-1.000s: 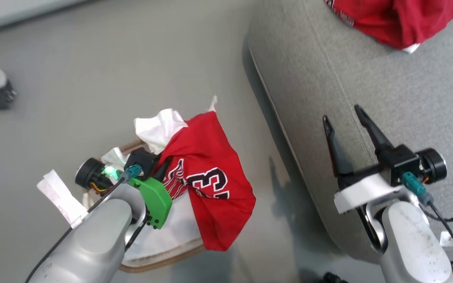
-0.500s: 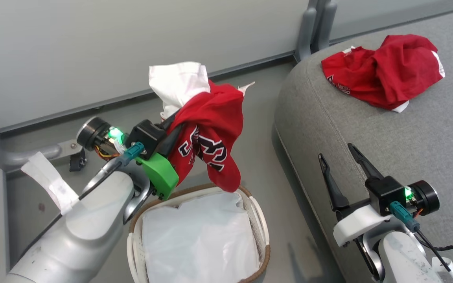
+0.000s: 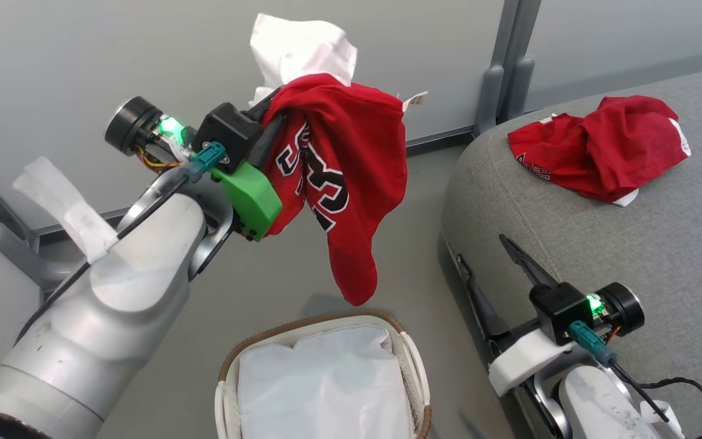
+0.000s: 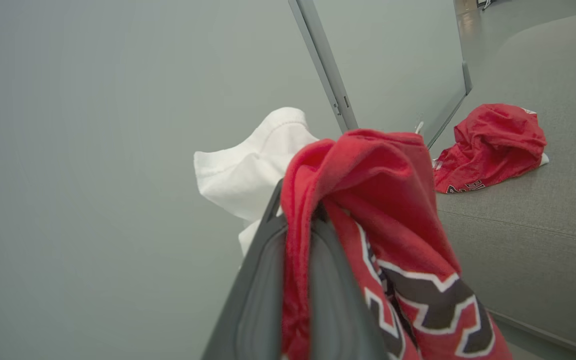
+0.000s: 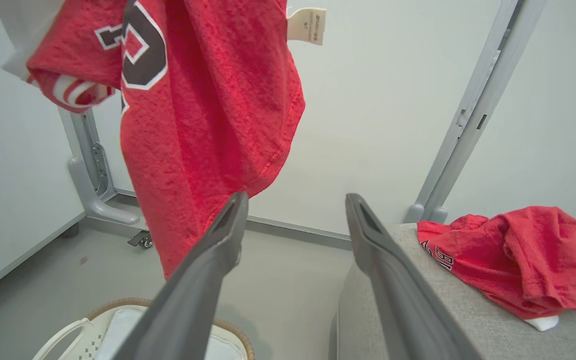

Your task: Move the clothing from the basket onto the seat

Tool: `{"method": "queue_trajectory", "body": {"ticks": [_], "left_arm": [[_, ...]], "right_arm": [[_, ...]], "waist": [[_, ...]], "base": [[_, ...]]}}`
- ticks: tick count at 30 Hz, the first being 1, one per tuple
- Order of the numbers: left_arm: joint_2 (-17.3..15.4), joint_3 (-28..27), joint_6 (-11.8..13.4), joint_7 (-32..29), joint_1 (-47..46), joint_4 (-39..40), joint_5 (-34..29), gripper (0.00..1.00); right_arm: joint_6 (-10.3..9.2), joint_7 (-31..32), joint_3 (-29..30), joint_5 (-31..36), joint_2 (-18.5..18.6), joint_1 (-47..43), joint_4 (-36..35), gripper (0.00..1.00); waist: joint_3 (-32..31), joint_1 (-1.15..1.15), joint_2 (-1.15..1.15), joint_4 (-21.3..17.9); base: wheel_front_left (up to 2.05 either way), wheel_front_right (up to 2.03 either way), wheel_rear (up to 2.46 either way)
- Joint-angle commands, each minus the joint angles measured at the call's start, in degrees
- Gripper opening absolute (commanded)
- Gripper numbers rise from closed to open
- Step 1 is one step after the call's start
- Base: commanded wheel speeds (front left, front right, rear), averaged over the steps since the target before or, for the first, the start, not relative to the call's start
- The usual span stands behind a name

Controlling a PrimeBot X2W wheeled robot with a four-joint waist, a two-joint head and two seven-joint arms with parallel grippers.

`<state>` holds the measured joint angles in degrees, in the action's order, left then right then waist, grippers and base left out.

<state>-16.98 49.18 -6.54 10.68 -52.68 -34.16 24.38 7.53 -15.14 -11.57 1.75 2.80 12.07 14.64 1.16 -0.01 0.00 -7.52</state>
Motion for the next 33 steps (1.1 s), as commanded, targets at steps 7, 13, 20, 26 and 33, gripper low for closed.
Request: {"method": "queue_trajectory", "body": {"ticks": [7,13,20,26,33], "left_arm": [[2.03,1.14,-0.11,-2.53,-5.13,1.47,-0.41,0.00],[4.98,2.48,-0.09,-4.65,-7.53,2.17,-0.54,0.00],[9.35,4.43,-0.30,-6.28,-8.54,2.94,0.46,0.00],[11.59,6.17,-0.43,-6.99,-8.00,3.89,1.92,0.00],[11.74,7.16,-0.42,-7.20,-6.06,5.34,3.25,0.00]], "right_arm": [[-0.08,-0.01,-6.34,-1.11,0.20,3.29,2.63,1.00],[-0.08,-0.01,-10.33,-2.52,0.20,8.05,6.21,1.00],[-0.08,-0.01,-12.06,-3.86,0.20,13.82,11.30,1.00],[-0.08,-0.01,-9.84,-4.51,0.23,16.14,14.12,1.00],[-0.08,-0.01,-6.12,-3.56,0.24,16.91,14.30,0.00]], "waist": [[-0.17,0.01,0.00,1.58],[-0.17,0.01,0.00,3.53],[-0.18,0.01,0.00,6.20],[-0.46,0.01,0.00,8.10],[-0.81,0.01,0.00,8.96]], "base": [[0.00,0.00,0.00],[0.00,0.00,0.00],[0.00,0.00,0.00],[0.00,0.00,0.00],[0.00,0.00,0.00]]}}
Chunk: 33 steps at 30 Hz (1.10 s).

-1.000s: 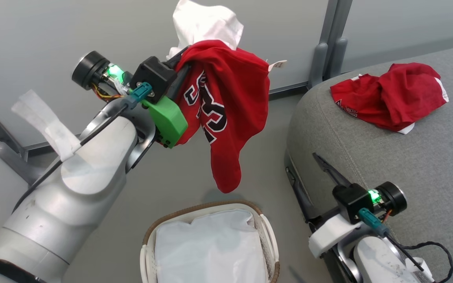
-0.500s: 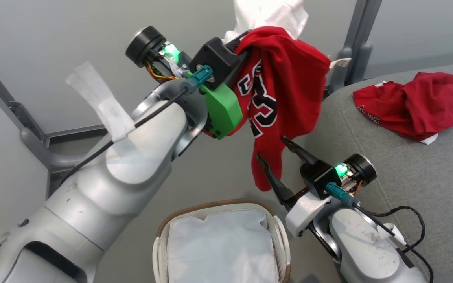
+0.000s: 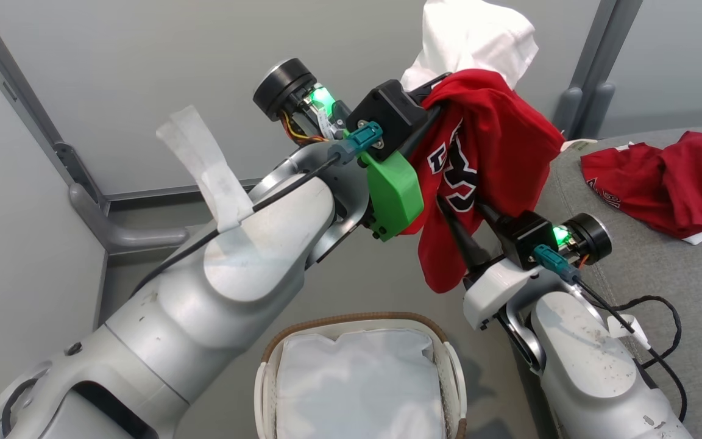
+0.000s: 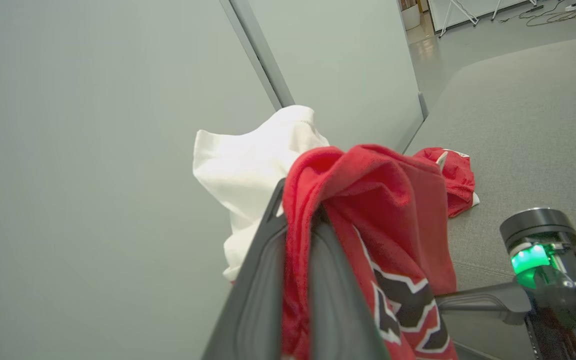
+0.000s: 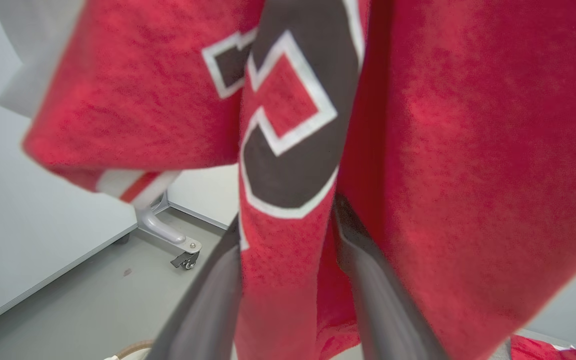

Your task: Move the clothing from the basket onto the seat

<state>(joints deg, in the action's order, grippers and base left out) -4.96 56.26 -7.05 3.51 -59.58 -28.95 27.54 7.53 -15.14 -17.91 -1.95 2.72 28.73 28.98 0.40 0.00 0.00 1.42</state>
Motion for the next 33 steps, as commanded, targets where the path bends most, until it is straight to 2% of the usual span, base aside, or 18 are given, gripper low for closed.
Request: {"method": "queue_trajectory", "body": {"ticks": [1,11,12,13,14,15,16,24,33], "left_arm": [[-0.51,0.08,0.22,0.00,1.10,0.14,0.20,0.00],[-2.55,-0.90,1.34,1.97,4.84,-1.34,2.32,0.00],[-2.76,-0.90,1.35,2.27,5.32,-1.63,2.45,0.05],[-3.02,-0.83,1.32,2.67,5.97,-1.93,2.60,0.30],[-3.16,-1.00,1.43,3.14,6.59,-2.15,2.96,0.44],[-3.37,-1.21,1.49,3.88,7.44,-2.49,3.25,0.93],[-3.55,-1.40,1.68,4.43,8.23,-2.89,3.55,1.00],[-3.58,-2.39,2.45,9.90,14.90,-7.64,5.58,1.00],[-2.84,-6.54,2.73,11.69,21.79,-8.44,5.97,1.00]], "right_arm": [[-0.08,-0.01,0.61,0.25,0.28,0.21,-0.30,0.00],[-0.08,-0.01,1.49,0.00,0.26,-1.26,-1.84,0.00],[-0.08,-0.02,1.69,-0.13,0.26,-1.31,-2.00,0.00],[-0.08,-0.01,1.95,-0.28,0.27,-1.44,-2.27,0.00],[-0.08,-0.01,2.18,-0.34,0.26,-1.56,-2.45,0.00],[-0.08,-0.02,2.63,-0.47,0.26,-1.67,-2.73,0.00],[-0.08,-0.01,3.03,-0.53,0.27,-1.76,-2.91,0.00],[-0.08,-0.02,8.85,1.53,0.27,-2.25,-4.20,0.00],[-0.08,-0.02,13.92,3.84,0.25,-2.84,-6.75,0.00]], "waist": [[-0.10,0.00,0.00,-0.04],[-0.23,0.00,0.00,-1.76],[-0.22,0.00,0.00,-1.91],[-0.19,0.00,0.00,-2.13],[-0.17,0.00,0.00,-2.27],[-0.14,0.00,0.00,-2.45],[-0.11,0.00,0.00,-2.59],[0.25,0.00,0.00,-3.25],[0.79,0.00,0.00,-4.42]], "base": [[0.00,0.00,0.00],[0.00,0.00,0.00],[0.00,0.00,0.00],[0.00,0.00,0.00],[0.00,0.00,0.00],[0.00,0.00,0.00],[0.00,0.00,0.00],[0.00,0.00,0.00],[0.00,0.00,0.00]]}}
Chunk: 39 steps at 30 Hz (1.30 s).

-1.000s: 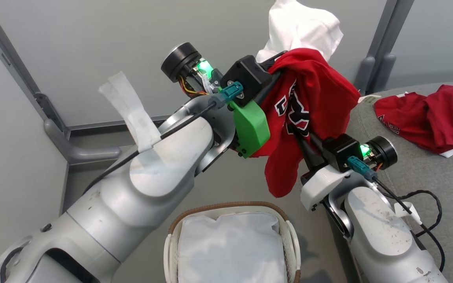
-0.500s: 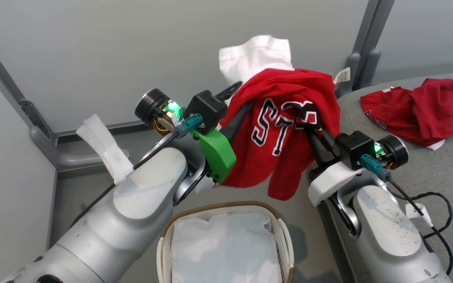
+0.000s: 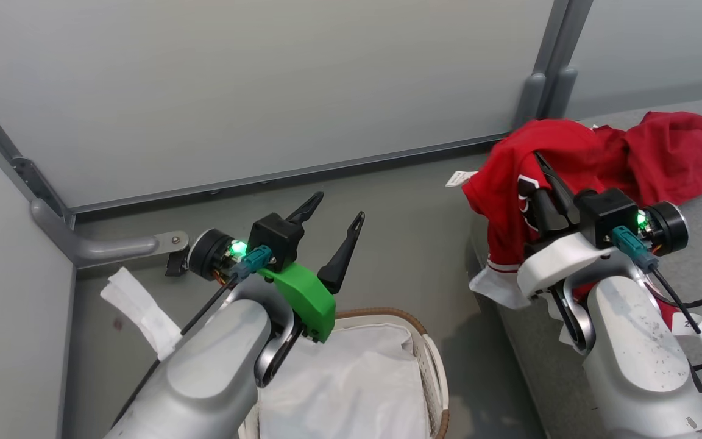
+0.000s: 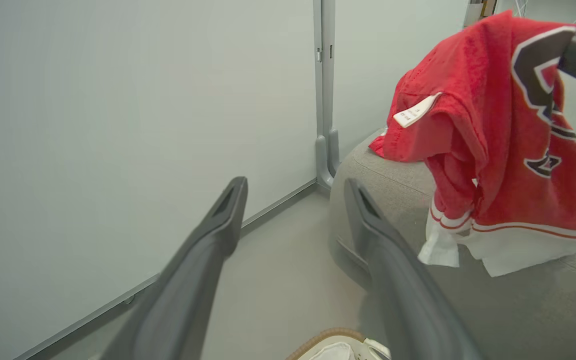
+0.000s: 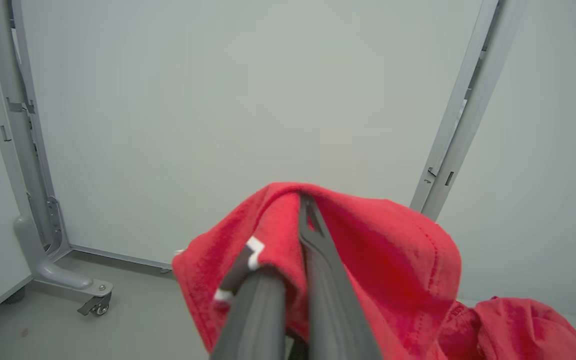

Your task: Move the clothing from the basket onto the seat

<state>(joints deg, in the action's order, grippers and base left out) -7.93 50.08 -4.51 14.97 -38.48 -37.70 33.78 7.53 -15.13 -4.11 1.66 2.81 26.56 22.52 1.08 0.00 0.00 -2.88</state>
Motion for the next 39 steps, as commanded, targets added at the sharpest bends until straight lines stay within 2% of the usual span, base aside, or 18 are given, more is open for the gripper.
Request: {"method": "queue_trajectory", "body": {"ticks": [1,12,22,26,32,39], "left_arm": [[0.17,-1.30,0.33,0.23,1.81,1.11,-0.73,1.00],[1.47,-8.10,-0.58,0.18,8.82,5.36,-5.48,1.00],[3.36,-12.01,-1.78,0.17,11.18,7.10,-8.39,1.00],[4.01,-12.69,-2.20,0.18,11.45,7.21,-9.43,1.00],[4.47,-12.69,-2.64,0.18,11.03,7.13,-10.56,1.00],[4.84,-11.56,-2.95,0.18,9.32,7.51,-11.44,1.00]], "right_arm": [[-0.08,-0.03,0.55,0.45,0.17,-0.76,-0.65,0.00],[-0.08,-0.03,4.18,1.04,0.19,0.28,-2.44,0.00],[-0.08,-0.03,5.76,1.73,0.18,1.66,-4.30,0.00],[-0.08,-0.03,6.73,2.54,0.19,1.05,-4.91,0.00],[-0.08,-0.02,9.75,3.67,0.15,0.42,-5.38,0.00],[-0.08,-0.03,13.64,5.30,0.15,2.80,-5.25,0.00]], "waist": [[0.19,0.00,0.00,-0.27],[1.16,0.00,0.00,-2.45],[2.95,0.00,0.00,-10.13],[4.08,0.00,0.00,-14.13],[6.06,0.00,0.00,-17.86],[9.20,0.00,0.00,-17.63]], "base": [[0.00,0.00,0.00],[0.00,0.00,0.00],[0.00,0.00,0.00],[0.00,0.00,0.00],[0.00,0.00,0.00],[0.00,0.00,0.00]]}}
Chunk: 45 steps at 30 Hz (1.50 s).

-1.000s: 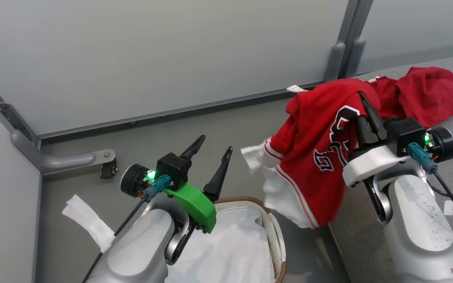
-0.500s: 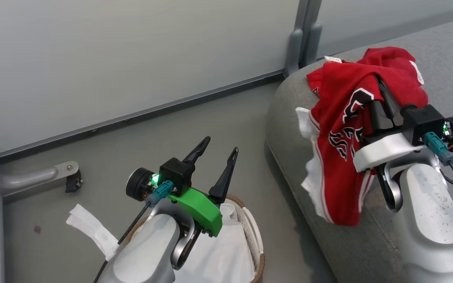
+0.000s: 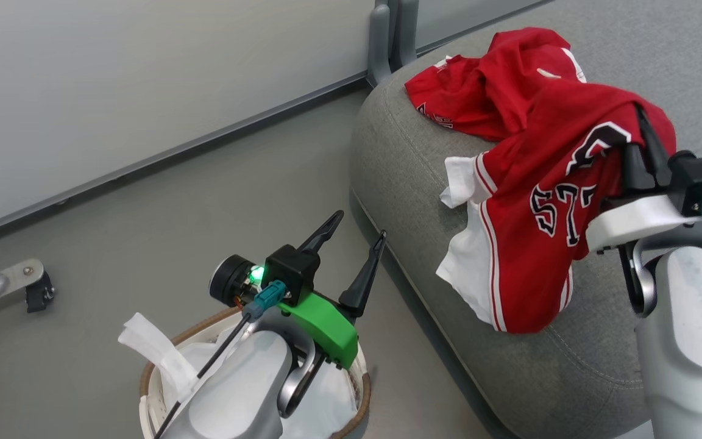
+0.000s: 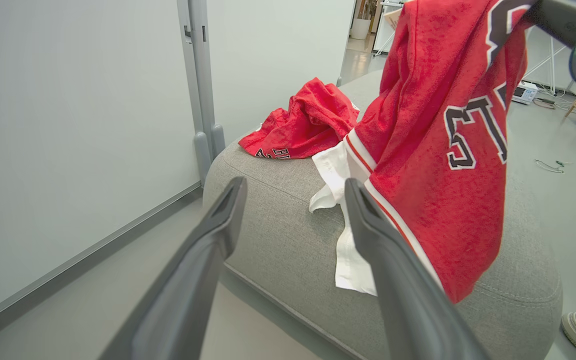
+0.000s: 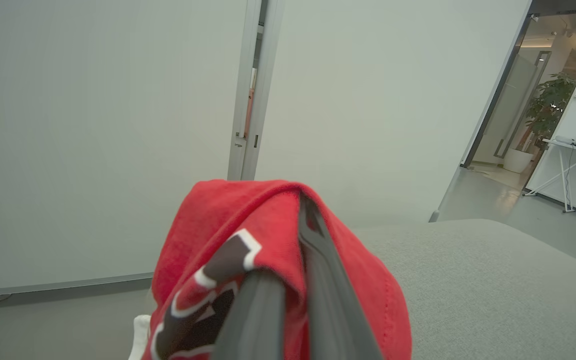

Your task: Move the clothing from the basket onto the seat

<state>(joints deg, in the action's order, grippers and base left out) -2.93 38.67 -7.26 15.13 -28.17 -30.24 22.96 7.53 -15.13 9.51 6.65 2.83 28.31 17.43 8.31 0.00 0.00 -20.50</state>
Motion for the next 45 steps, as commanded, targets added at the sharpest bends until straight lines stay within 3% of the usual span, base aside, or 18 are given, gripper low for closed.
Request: {"method": "queue_trajectory", "body": {"ticks": [1,8,19,25,35,37,38,39,40,45], "left_arm": [[-0.15,0.03,-0.21,0.01,-1.28,0.21,-0.73,1.00],[-0.12,1.09,-0.32,0.02,-3.91,1.36,-1.40,1.00],[-0.06,2.71,-0.31,0.02,-9.92,3.90,-3.08,1.00],[-0.07,3.14,-0.30,0.02,-11.98,6.43,-3.72,1.00],[-0.39,1.88,-0.30,0.02,-10.70,6.55,-4.92,1.00],[-0.50,1.76,-0.30,0.02,-10.18,6.41,-4.87,1.00],[-0.57,1.76,-0.30,0.02,-10.04,6.29,-4.80,1.00],[-0.77,1.68,-0.30,0.02,-9.90,6.13,-4.75,1.00],[-0.91,1.62,-0.30,0.02,-9.80,6.00,-4.65,1.00],[-1.27,0.89,-0.30,0.02,-8.70,5.22,-3.96,1.00]], "right_arm": [[-0.08,-0.03,0.57,0.84,0.12,1.88,-0.11,0.00],[-0.08,-0.03,7.02,6.90,0.70,12.41,-1.54,0.00],[-0.08,-0.03,17.30,11.47,10.38,29.76,6.70,0.00],[-0.08,-0.02,21.10,13.07,12.78,30.96,11.12,0.00],[-0.08,-0.02,24.53,15.72,9.98,25.07,15.09,0.00],[-0.08,-0.02,24.51,15.47,9.40,23.86,14.64,0.35],[-0.08,-0.03,24.37,15.31,9.11,23.20,14.39,0.76],[-0.08,-0.02,24.12,15.23,8.68,22.67,14.21,0.96],[-0.08,-0.02,23.89,15.17,8.38,22.12,13.96,1.00],[-0.08,-0.02,22.24,14.25,7.67,19.10,13.33,1.00]], "waist": [[2.72,0.00,0.00,0.44],[9.61,0.00,0.00,4.88],[22.76,0.00,0.00,13.16],[27.73,0.00,0.00,16.09],[29.13,0.00,0.00,15.45],[28.63,0.00,0.00,14.88],[28.32,0.00,0.00,14.60],[27.96,0.00,0.00,14.27],[27.67,0.00,0.00,14.02],[25.22,0.00,0.00,12.44]], "base": [[0.00,0.00,0.00],[0.00,0.00,0.00],[0.00,0.00,0.00],[0.00,0.00,0.00],[0.00,0.00,0.00],[0.00,0.00,0.00],[0.00,0.00,0.00],[0.00,0.00,0.00],[0.00,0.00,0.00],[0.00,0.00,0.00]]}}
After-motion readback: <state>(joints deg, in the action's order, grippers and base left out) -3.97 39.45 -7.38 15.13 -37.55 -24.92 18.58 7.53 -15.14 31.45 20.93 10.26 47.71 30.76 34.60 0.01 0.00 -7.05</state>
